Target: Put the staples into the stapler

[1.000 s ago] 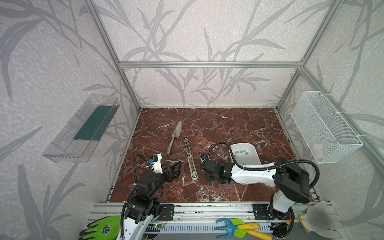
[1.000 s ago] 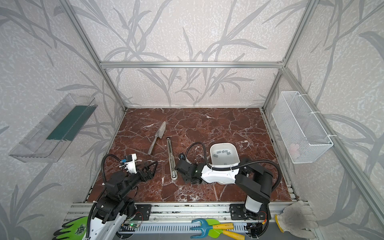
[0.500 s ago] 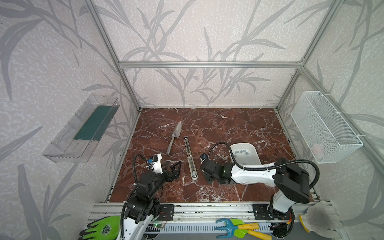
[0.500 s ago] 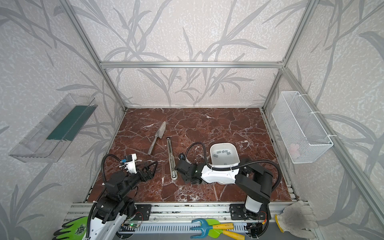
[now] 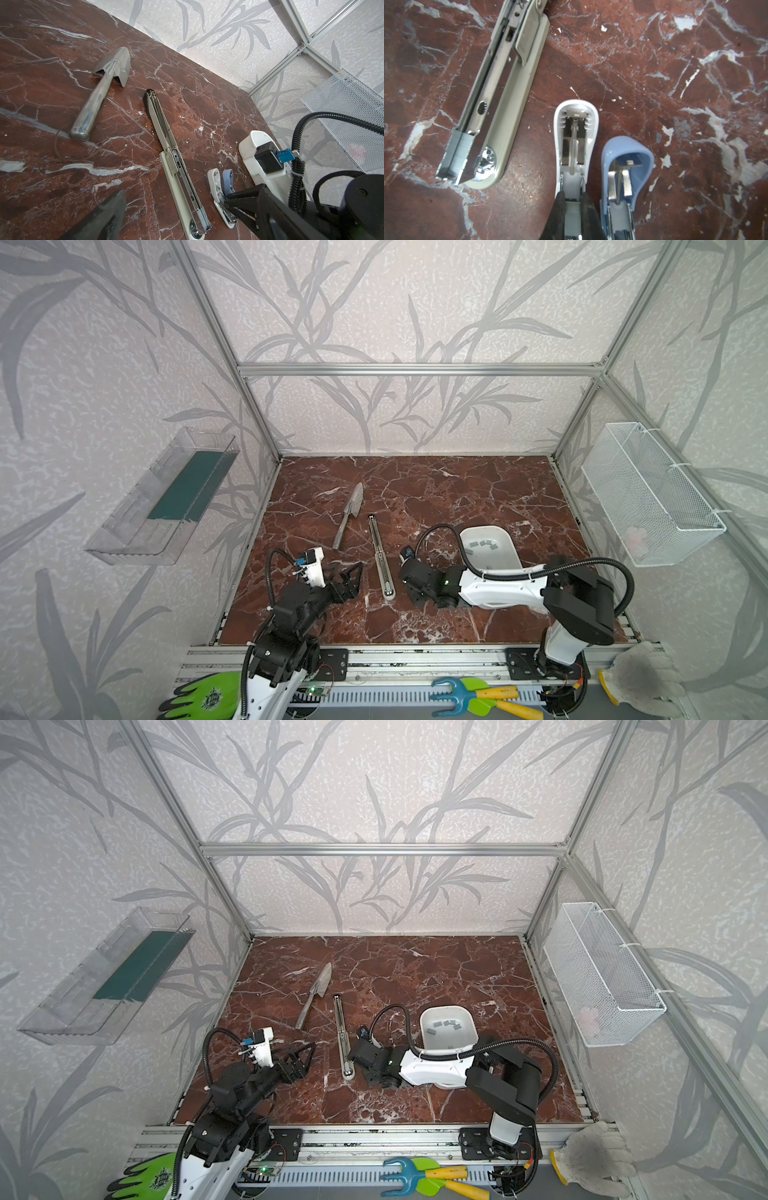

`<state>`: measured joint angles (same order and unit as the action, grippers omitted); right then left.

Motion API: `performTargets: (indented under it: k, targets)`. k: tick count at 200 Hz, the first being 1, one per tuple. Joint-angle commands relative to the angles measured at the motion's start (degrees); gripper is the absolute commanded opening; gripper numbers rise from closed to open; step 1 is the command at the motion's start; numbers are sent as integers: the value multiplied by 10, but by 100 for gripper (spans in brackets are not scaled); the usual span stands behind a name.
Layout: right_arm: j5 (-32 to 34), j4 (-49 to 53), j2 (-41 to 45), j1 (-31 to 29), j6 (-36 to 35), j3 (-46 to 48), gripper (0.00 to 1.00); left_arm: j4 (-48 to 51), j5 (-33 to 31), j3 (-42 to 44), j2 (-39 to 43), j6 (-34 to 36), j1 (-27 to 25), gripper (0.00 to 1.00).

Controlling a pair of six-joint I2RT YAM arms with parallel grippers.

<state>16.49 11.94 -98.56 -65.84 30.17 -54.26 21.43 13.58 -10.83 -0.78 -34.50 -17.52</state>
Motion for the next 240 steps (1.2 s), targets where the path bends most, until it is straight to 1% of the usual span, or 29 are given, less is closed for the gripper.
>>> performTargets:
  k: [1, 24, 29, 60, 102, 181, 240]
  targets:
    - [9, 16, -3, -3, 8, -8, 7, 3, -3, -1, 2, 3, -1, 99]
    - [13, 21, 5, -3, 9, -7, 7, 3, -3, -1, 3, 3, -2, 99]
    - [14, 23, 22, -3, 10, -6, 7, 3, -3, -1, 3, 3, -1, 99]
    - [18, 24, 47, -6, 19, 2, 7, 2, -3, -1, 3, 2, -1, 99]
    - [15, 16, 66, -8, 33, 17, 7, 2, -3, -1, 3, 3, -2, 99]
    - [1, -40, 52, -11, 59, 44, 7, 2, -3, -1, 3, 3, -2, 99]
    - [-5, -51, 36, -12, 59, 41, 7, 3, -3, -1, 2, 3, -2, 99]
